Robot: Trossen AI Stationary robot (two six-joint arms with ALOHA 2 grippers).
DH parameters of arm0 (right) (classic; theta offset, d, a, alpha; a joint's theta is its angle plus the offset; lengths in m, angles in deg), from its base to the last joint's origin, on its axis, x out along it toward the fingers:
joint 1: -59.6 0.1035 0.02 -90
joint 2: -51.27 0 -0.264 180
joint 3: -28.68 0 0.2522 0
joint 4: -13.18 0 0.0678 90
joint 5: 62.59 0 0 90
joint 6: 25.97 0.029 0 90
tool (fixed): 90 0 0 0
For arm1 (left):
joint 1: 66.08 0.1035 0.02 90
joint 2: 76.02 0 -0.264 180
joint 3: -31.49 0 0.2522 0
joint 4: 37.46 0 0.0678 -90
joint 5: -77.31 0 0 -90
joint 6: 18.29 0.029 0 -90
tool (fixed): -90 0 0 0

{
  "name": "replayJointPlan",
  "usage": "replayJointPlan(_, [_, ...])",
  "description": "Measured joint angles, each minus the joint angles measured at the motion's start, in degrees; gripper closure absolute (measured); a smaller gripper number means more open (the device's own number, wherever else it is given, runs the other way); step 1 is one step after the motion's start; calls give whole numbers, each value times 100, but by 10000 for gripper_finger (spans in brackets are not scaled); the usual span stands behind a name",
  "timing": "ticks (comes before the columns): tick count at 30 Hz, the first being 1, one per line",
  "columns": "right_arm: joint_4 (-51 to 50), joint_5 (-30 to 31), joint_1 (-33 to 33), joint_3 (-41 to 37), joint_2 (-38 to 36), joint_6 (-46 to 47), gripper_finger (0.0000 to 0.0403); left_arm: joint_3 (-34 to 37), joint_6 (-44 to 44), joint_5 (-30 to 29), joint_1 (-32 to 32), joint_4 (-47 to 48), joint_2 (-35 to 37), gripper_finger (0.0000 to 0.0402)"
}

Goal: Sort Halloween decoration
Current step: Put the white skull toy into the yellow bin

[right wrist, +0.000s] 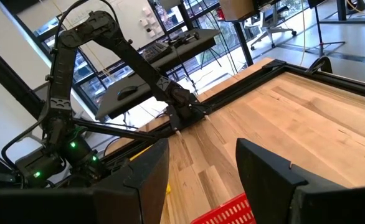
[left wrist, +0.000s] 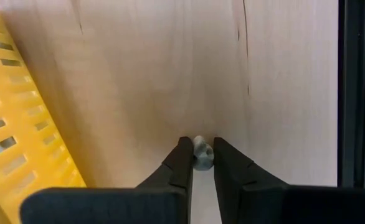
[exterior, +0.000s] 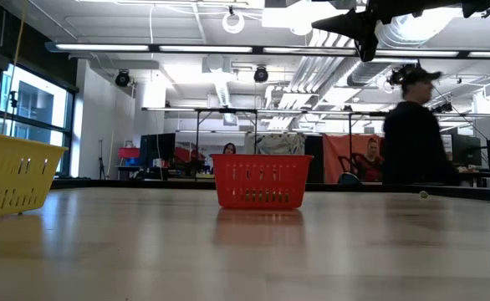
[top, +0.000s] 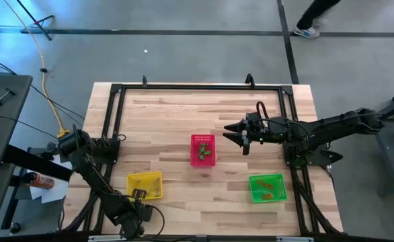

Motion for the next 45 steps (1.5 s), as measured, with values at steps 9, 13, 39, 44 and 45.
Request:
replayJointPlan(9, [-1, 0, 0, 1, 0, 0, 221, 3, 2, 16, 2, -2, -4, 376])
replayJointPlan(13, [-2, 0, 0, 2, 0, 0, 221, 4, 4, 18, 2, -2, -4, 375])
replayJointPlan(39, [0, 0, 0, 0, 0, 21, 221, 36, 141, 46, 483, 88, 625, 375])
replayJointPlan(44, [0, -2, 0, 1, 0, 24, 221, 28, 426, 16, 825, 77, 935, 377])
replayJointPlan(45, [0, -2, 0, 0, 0, 24, 221, 26, 487, 14, 906, 70, 1002, 376])
